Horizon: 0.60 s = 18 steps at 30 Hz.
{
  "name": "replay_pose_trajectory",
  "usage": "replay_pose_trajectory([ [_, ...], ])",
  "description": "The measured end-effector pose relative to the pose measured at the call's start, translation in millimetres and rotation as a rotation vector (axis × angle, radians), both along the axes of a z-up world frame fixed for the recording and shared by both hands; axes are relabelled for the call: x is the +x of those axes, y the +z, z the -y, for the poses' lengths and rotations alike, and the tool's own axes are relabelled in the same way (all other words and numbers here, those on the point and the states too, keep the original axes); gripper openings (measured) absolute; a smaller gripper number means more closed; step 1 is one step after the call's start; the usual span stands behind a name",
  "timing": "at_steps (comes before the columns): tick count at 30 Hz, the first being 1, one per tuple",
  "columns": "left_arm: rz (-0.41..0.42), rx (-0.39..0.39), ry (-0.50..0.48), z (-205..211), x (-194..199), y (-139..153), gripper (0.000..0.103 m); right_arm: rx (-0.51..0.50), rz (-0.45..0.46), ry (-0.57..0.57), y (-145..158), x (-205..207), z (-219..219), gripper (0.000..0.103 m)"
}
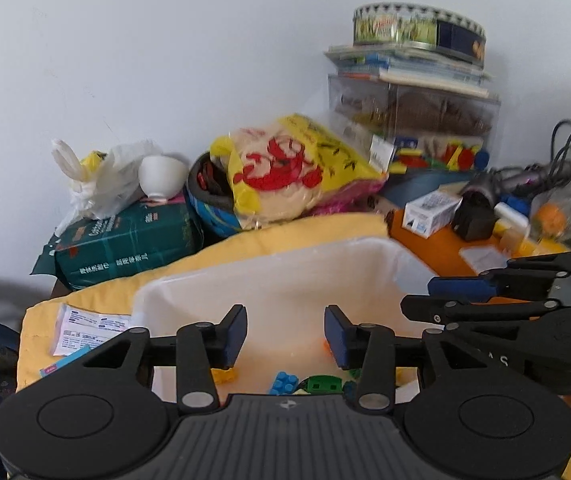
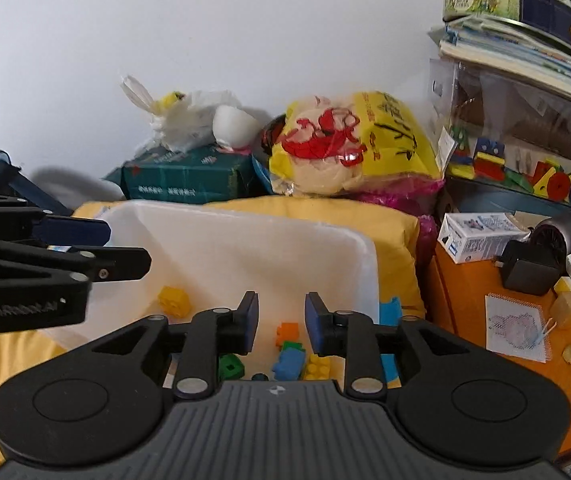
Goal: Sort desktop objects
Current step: 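Carry both blue bricks over the white bin and open both tools, then move both open tools back over the toys on the quilt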
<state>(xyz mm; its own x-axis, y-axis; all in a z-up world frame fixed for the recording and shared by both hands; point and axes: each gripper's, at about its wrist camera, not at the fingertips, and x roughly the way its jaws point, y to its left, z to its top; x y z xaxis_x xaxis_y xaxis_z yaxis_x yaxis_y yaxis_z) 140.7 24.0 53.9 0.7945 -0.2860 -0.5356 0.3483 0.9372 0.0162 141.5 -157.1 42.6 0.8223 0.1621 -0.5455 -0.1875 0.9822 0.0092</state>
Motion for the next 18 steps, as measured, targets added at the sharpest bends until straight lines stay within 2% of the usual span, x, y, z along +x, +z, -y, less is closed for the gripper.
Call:
replay_pose_trajectory([
  [1,0.013,-0.014,-0.006,-4,-10,4,0.048,0.006,0.017,0.012,4,-5,1,0.029],
  [3,0.039,-0.017,-0.014,-9,-26,10,0.060,0.015,0.055,0.047,13,-15,2,0.030],
  [4,0.050,-0.008,-0.013,-12,-36,10,0.062,0.017,0.068,0.067,16,-20,2,0.034],
  [6,0.057,0.006,-0.011,-15,-51,8,0.063,0.028,0.078,0.091,21,-29,3,0.043],
  [8,0.039,0.011,-0.005,-19,-64,2,0.063,0.060,0.072,0.114,22,-37,5,0.044],
  [12,-0.054,0.013,-0.001,-29,-90,-27,0.063,0.077,0.068,0.153,14,-51,2,0.044],
  [14,-0.123,0.020,-0.001,-33,-99,-49,0.063,0.077,0.070,0.167,3,-60,-3,0.049],
  [15,-0.161,0.020,0.008,-36,-103,-61,0.063,0.076,0.052,0.173,-4,-63,-6,0.053],
  [18,-0.257,0.006,0.038,-43,-115,-93,0.063,0.081,-0.024,0.204,-28,-73,-15,0.053],
])
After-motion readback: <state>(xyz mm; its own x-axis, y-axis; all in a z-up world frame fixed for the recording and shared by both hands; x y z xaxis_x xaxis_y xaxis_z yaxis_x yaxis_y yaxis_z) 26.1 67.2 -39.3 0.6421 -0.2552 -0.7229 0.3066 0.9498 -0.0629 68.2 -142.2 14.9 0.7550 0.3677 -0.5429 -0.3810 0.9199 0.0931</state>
